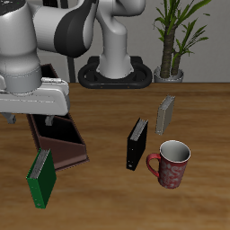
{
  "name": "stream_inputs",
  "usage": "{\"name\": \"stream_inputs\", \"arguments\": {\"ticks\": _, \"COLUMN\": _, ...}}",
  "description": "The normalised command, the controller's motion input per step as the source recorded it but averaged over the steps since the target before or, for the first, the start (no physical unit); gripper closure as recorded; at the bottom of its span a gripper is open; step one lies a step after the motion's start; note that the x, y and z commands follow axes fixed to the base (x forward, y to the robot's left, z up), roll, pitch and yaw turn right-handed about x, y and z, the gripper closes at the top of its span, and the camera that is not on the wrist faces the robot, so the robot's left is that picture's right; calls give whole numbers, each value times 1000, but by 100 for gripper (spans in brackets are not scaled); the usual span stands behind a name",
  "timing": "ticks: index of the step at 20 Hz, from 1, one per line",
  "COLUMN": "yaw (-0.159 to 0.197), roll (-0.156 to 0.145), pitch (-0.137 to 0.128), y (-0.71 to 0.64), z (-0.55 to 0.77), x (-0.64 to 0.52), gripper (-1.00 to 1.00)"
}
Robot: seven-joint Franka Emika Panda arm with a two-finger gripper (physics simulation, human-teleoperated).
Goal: Place the green book into the right desk caddy's right compartment
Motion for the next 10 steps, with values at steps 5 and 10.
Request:
{"name": "stream_inputs", "arguments": {"ticks": 5, "yaw": 35, "roll": -7, "pitch": 0, "y": 3, "z": -392, "x": 42, "gripper": -100}}
{"name": "stream_inputs", "arguments": {"ticks": 10, "yaw": -5, "roll": 4, "pitch": -13, "y": 62, "z": -331, "x": -36, "gripper": -100}}
